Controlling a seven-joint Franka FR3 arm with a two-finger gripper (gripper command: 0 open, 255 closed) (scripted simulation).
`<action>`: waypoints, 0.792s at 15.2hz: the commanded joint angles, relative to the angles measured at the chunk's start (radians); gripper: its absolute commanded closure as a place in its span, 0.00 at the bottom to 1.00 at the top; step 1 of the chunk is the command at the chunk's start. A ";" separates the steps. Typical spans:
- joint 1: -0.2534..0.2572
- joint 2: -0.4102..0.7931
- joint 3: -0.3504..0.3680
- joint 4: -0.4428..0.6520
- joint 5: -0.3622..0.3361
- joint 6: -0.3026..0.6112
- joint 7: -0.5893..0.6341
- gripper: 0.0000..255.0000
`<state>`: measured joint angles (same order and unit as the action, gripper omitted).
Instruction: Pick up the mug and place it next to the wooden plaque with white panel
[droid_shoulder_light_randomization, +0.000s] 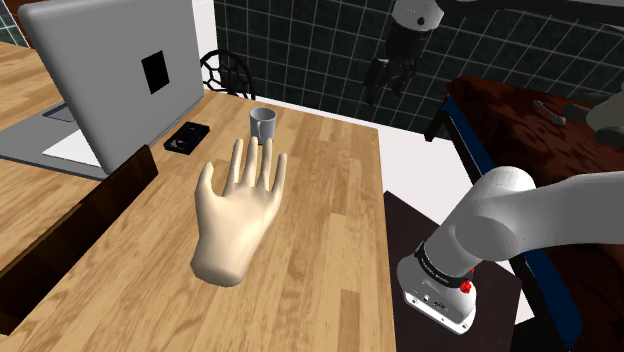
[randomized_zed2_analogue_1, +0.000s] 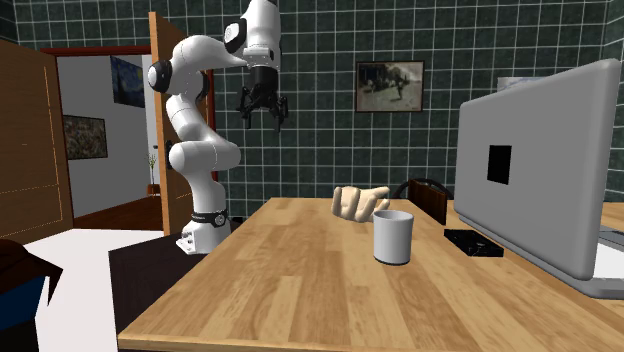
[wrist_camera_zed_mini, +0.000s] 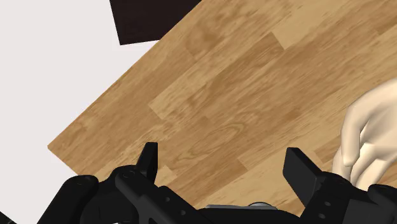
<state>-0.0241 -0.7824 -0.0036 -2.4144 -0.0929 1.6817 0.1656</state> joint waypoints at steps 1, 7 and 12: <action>0.000 0.000 0.000 0.000 0.000 0.000 0.000 0.00; 0.006 0.213 -0.010 0.042 0.024 0.174 0.017 0.00; 0.013 0.402 -0.017 0.115 0.049 0.294 0.022 0.00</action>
<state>-0.0112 -0.4221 -0.0162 -2.3138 -0.0485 1.9464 0.1906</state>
